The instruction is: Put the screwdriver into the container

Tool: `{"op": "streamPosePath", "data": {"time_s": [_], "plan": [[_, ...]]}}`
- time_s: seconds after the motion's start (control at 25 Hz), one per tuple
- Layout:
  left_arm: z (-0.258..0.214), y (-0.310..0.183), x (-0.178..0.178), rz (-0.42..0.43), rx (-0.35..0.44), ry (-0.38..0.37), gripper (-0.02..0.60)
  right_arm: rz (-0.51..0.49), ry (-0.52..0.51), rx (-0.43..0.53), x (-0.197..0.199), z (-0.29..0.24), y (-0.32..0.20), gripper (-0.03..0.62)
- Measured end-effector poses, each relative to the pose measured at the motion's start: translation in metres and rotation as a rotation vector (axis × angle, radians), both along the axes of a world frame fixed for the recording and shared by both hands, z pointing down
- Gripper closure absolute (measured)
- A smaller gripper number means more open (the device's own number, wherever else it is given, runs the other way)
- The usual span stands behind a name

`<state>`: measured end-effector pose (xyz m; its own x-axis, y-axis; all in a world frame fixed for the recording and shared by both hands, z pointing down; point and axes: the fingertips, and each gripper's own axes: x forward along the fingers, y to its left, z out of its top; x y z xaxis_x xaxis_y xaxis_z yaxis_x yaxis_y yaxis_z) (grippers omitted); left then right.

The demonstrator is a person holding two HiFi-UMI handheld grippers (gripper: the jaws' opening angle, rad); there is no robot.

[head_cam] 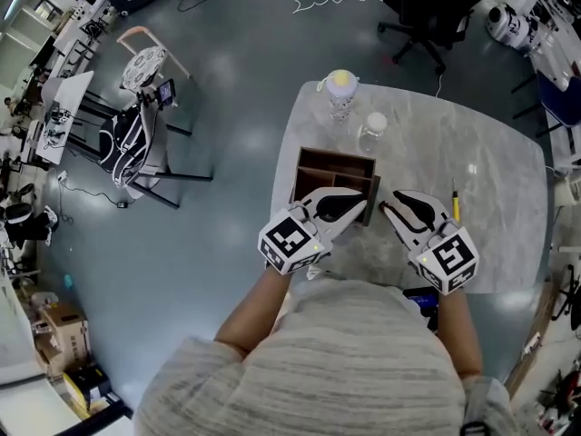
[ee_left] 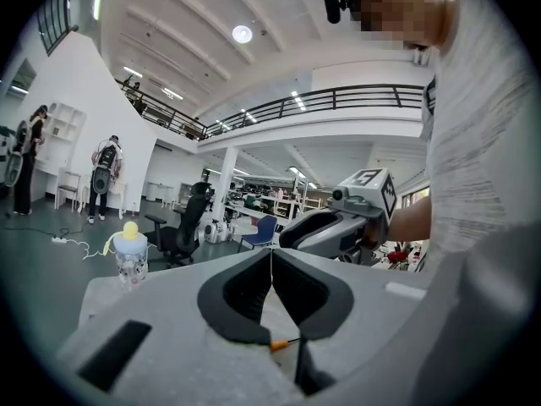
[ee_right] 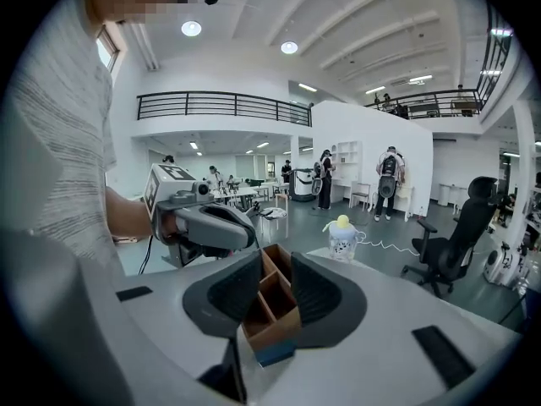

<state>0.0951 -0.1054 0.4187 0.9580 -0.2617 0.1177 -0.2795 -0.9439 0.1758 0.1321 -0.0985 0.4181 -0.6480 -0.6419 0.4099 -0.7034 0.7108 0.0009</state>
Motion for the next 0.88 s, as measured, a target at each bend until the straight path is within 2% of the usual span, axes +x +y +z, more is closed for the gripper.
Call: {"op": "streamPosePath", "data": {"time_s": [0.48, 0.68, 0.88], "plan": [[0.028, 0.001, -0.011, -0.053, -0.063, 0.010, 0.566, -0.020, 0.095, -0.149, 0.017, 0.060, -0.021, 0.494], [0.037, 0.001, -0.017, -0.080, -0.086, 0.021, 0.566, -0.071, 0.181, -0.247, 0.019, 0.101, -0.018, 0.474], [0.049, 0.003, -0.016, -0.093, -0.116, 0.024, 0.566, -0.076, 0.237, -0.339, 0.031, 0.136, -0.011, 0.468]]}}
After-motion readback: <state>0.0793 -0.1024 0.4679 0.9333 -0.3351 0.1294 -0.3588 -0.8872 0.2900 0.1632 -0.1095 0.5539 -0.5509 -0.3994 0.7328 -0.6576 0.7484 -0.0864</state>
